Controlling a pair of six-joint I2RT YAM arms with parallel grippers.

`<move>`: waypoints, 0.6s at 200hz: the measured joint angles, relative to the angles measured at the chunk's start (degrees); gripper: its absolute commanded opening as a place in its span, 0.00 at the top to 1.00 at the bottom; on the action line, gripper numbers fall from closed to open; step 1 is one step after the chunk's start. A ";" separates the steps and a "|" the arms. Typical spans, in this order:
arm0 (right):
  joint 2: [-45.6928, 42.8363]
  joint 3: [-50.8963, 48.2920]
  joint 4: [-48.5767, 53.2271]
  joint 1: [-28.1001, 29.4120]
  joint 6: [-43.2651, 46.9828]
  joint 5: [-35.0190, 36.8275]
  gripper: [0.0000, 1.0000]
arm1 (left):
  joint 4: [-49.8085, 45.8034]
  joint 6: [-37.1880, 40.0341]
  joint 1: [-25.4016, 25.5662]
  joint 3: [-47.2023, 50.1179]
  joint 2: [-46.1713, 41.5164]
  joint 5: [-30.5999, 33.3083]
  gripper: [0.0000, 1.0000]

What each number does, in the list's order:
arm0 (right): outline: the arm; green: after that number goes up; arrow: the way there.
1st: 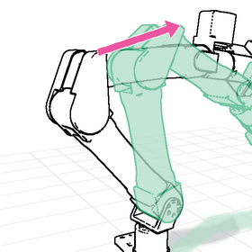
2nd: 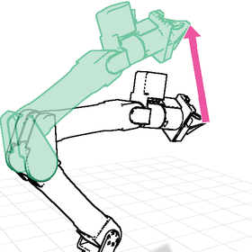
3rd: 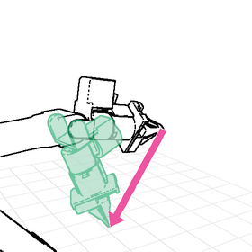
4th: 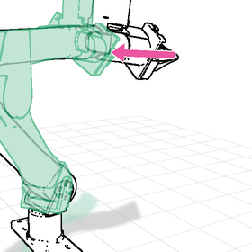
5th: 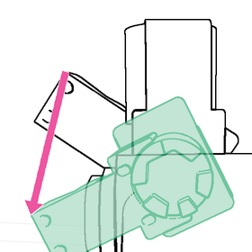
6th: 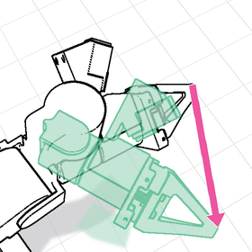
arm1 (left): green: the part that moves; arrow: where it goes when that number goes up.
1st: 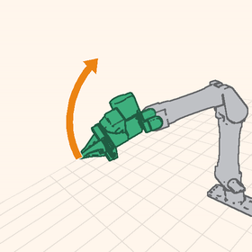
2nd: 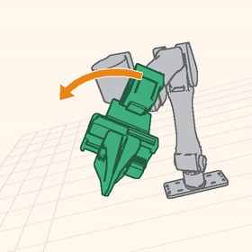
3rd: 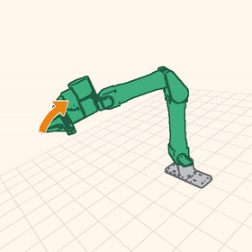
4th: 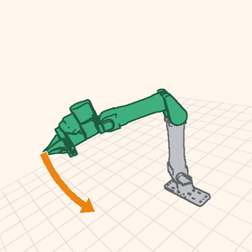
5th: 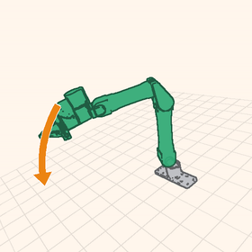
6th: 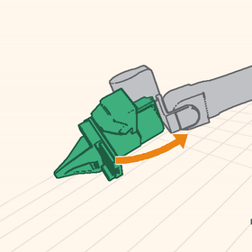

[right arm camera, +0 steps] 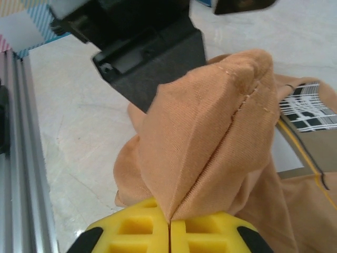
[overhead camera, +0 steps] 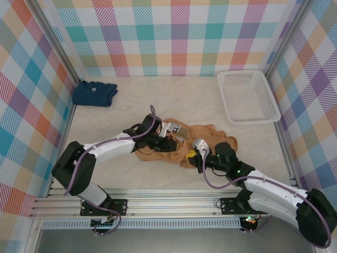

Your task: Fold the inside-out t-shirt

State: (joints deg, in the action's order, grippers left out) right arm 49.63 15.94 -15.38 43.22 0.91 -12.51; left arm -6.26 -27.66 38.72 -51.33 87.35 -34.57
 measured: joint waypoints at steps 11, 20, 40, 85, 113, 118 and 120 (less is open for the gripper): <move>-0.09 0.44 2.12 0.00 -1.62 1.46 0.65 | 1.42 0.11 -0.35 2.25 -4.44 1.51 1.00; 0.07 1.14 4.15 0.00 -2.16 2.29 0.60 | 3.21 0.50 -0.61 4.44 -9.33 3.17 1.00; 0.55 3.98 8.66 0.02 -3.50 2.51 0.50 | 8.48 2.86 -0.68 8.55 -21.81 6.62 1.00; 1.03 12.85 12.90 0.00 -3.52 -2.19 0.38 | 18.14 11.45 -0.68 13.38 -31.58 10.29 1.00; 1.81 17.86 13.22 -0.13 -3.78 -6.14 0.36 | 18.69 15.85 -0.68 16.00 -31.58 11.34 1.00; 1.90 18.51 13.40 -0.17 -3.82 -6.75 0.36 | 18.71 16.52 -0.68 16.24 -31.58 11.47 1.00; 1.97 18.84 13.57 -0.22 -3.85 -7.06 0.36 | 18.71 16.72 -0.68 16.28 -31.58 11.56 1.00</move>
State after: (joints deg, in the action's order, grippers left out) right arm 51.59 34.79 -1.80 43.00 -2.94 -19.57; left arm 12.45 -10.94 38.04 -35.05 55.77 -23.00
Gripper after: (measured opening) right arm 0.634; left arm 0.052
